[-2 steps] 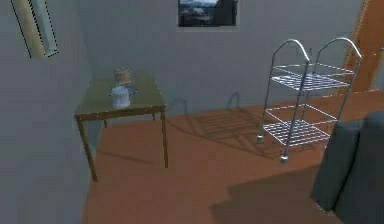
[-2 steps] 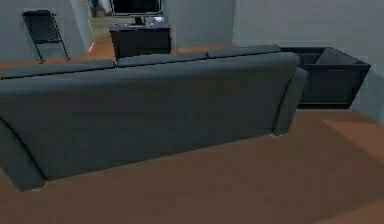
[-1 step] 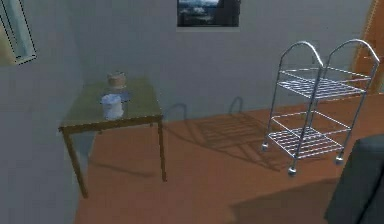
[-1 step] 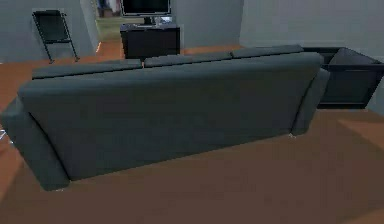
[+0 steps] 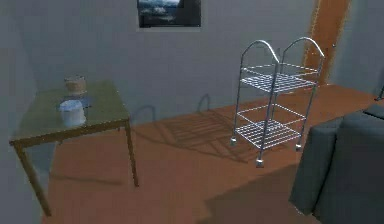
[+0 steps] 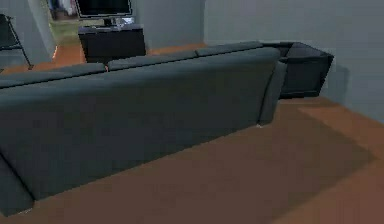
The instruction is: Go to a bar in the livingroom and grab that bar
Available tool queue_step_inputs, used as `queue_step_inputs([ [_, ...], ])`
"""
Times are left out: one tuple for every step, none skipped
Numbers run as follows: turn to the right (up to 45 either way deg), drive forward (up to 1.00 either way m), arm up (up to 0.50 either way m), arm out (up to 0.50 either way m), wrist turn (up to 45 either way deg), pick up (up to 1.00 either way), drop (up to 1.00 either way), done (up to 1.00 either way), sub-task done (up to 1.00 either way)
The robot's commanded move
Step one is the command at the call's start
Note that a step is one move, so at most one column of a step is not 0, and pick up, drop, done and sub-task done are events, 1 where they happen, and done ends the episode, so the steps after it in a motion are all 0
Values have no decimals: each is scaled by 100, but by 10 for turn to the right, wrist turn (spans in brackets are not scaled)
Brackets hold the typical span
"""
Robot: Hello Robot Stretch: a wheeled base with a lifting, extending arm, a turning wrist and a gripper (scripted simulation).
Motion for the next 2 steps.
queue_step_inputs([
  [0, 100, 0, 0, 0, 0, 0, 0, 0],
  [0, 30, 0, 0, 0, 0, 0, 0, 0],
])
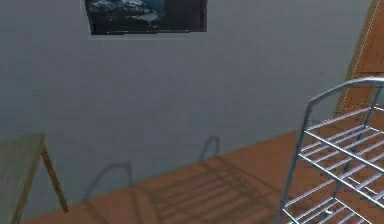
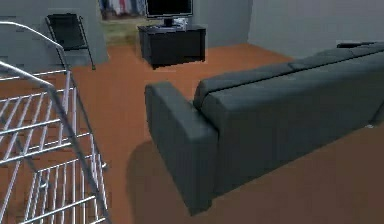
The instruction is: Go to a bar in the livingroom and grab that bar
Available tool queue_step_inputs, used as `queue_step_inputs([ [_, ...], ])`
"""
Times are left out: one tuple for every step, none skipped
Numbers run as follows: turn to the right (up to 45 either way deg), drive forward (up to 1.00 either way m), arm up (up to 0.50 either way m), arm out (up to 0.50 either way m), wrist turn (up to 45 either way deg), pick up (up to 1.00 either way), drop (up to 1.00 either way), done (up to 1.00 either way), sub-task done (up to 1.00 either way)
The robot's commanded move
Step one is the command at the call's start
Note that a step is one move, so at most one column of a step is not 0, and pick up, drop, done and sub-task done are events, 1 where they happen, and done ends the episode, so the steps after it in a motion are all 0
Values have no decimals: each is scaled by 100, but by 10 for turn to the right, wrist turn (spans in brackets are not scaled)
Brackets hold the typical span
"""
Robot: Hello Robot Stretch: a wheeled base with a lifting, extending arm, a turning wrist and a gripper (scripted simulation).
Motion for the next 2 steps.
queue_step_inputs([
  [-30, 0, 0, 0, 0, 0, 0, 0, 0],
  [0, 85, 0, 0, 0, 0, 0, 0, 0],
])
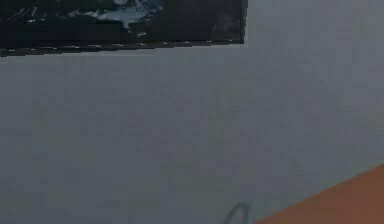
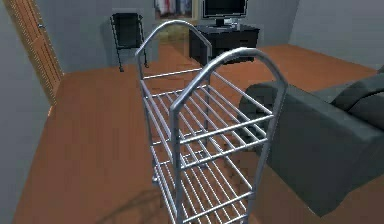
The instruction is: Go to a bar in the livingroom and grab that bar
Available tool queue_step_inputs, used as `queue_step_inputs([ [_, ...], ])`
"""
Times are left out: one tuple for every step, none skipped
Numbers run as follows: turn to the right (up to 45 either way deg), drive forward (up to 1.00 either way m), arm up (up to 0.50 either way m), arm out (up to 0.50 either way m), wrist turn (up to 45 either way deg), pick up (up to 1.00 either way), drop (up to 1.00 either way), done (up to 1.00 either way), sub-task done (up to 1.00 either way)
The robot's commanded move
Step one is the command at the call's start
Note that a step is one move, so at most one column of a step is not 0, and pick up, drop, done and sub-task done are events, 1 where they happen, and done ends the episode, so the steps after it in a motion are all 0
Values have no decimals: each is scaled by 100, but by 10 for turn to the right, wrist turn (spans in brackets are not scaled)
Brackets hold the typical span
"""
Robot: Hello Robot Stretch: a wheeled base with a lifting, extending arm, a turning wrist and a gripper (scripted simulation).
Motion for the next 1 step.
queue_step_inputs([
  [60, 0, 0, 0, 0, 0, 0, 0, 0],
])
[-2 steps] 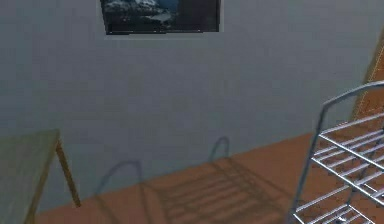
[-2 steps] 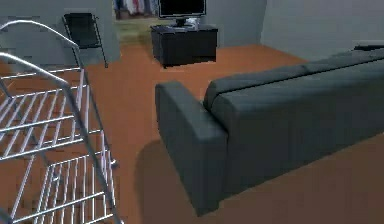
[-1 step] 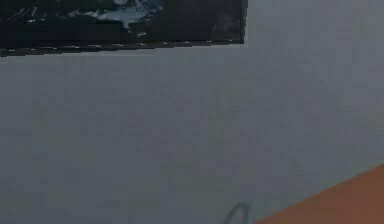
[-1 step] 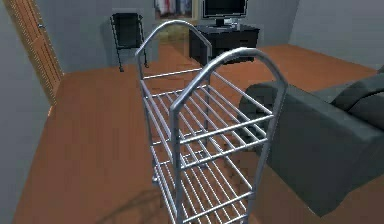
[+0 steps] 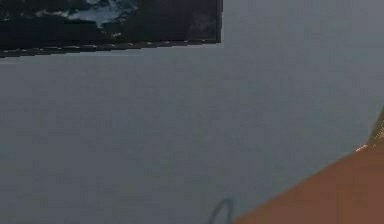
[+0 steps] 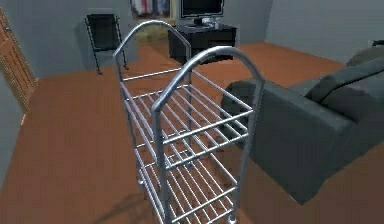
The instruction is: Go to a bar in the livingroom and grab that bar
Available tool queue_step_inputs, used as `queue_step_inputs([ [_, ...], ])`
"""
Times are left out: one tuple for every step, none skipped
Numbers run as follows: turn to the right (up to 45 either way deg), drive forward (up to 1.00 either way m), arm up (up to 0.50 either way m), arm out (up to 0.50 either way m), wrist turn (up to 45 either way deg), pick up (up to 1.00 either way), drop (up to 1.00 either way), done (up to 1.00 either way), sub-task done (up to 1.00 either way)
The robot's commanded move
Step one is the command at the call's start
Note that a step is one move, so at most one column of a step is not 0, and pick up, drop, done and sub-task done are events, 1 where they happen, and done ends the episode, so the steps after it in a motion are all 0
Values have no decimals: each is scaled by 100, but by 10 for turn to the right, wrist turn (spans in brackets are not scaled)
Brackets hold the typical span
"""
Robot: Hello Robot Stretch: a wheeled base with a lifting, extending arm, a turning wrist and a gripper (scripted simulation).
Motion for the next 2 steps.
queue_step_inputs([
  [0, 50, 0, 0, 0, 0, 0, 0, 0],
  [450, 0, 0, 0, 0, 0, 0, 0, 0],
])
